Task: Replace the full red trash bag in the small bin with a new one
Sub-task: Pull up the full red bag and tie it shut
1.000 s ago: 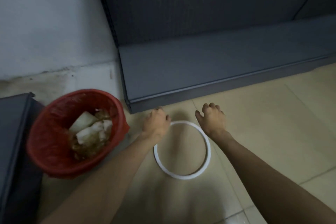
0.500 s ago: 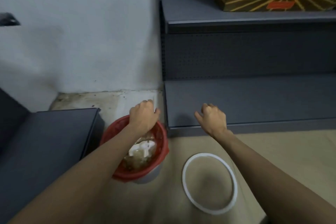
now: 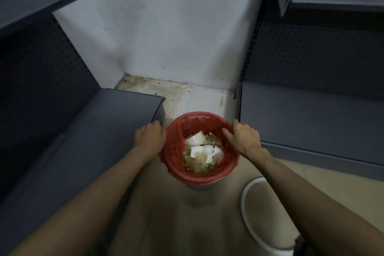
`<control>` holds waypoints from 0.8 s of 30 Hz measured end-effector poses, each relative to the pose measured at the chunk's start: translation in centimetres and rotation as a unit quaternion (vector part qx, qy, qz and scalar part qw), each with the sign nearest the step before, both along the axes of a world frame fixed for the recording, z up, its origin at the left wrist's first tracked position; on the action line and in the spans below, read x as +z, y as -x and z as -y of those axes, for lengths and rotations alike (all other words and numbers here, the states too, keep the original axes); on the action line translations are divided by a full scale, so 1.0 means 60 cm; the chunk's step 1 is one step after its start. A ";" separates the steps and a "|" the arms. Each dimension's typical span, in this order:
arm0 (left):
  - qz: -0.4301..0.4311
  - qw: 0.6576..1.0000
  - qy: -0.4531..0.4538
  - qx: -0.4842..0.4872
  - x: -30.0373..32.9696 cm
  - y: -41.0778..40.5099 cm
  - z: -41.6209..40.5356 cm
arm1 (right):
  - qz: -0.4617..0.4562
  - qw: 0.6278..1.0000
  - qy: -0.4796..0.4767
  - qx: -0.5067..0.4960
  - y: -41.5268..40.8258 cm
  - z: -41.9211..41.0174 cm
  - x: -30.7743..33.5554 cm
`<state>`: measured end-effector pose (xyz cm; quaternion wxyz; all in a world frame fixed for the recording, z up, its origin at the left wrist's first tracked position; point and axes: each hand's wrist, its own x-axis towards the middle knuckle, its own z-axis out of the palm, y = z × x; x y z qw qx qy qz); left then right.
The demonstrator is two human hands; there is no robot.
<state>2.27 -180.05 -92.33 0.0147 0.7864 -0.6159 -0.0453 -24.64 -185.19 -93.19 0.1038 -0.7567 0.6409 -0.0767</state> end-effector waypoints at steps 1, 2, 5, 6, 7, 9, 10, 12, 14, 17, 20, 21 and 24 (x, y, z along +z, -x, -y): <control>-0.003 1.000 -0.013 0.012 -0.011 -0.002 -0.005 | 0.013 1.000 -0.008 -0.011 -0.003 -0.003 -0.005; -0.013 0.999 -0.030 0.022 -0.020 -0.004 -0.009 | 0.034 0.999 -0.020 -0.026 -0.005 -0.007 -0.009; -0.069 0.994 -0.070 0.051 -0.046 -0.009 -0.016 | 0.096 0.991 -0.053 -0.077 -0.005 -0.016 -0.019; -0.086 0.991 -0.077 0.062 -0.055 -0.011 -0.016 | 0.109 0.988 -0.062 -0.094 -0.002 -0.018 -0.022; -0.103 0.989 -0.084 0.072 -0.065 -0.014 -0.017 | 0.116 0.985 -0.073 -0.109 0.002 -0.022 -0.026; -0.135 0.982 -0.094 0.091 -0.085 -0.018 -0.018 | 0.131 0.978 -0.099 -0.128 0.010 -0.029 -0.039; -0.151 0.979 -0.096 0.096 -0.094 -0.019 -0.018 | 0.143 0.974 -0.110 -0.137 0.015 -0.031 -0.047; -0.180 0.974 -0.096 0.097 -0.111 -0.023 -0.016 | 0.185 0.961 -0.135 -0.154 0.025 -0.034 -0.066; -0.207 0.968 -0.096 0.101 -0.128 -0.028 -0.015 | 0.264 0.931 -0.178 -0.179 0.034 -0.036 -0.086; -0.247 0.957 -0.092 0.117 -0.151 -0.031 -0.016 | 0.357 0.882 -0.238 -0.195 0.040 -0.038 -0.104; -0.295 0.939 -0.080 0.155 -0.176 -0.031 -0.020 | 0.402 0.858 -0.259 -0.188 0.045 -0.036 -0.119; -0.309 0.933 -0.075 0.171 -0.182 -0.031 -0.021 | 0.405 0.856 -0.262 -0.185 0.046 -0.035 -0.124; -0.341 0.915 -0.056 0.208 -0.204 -0.035 -0.019 | 0.411 0.853 -0.265 -0.182 0.048 -0.035 -0.130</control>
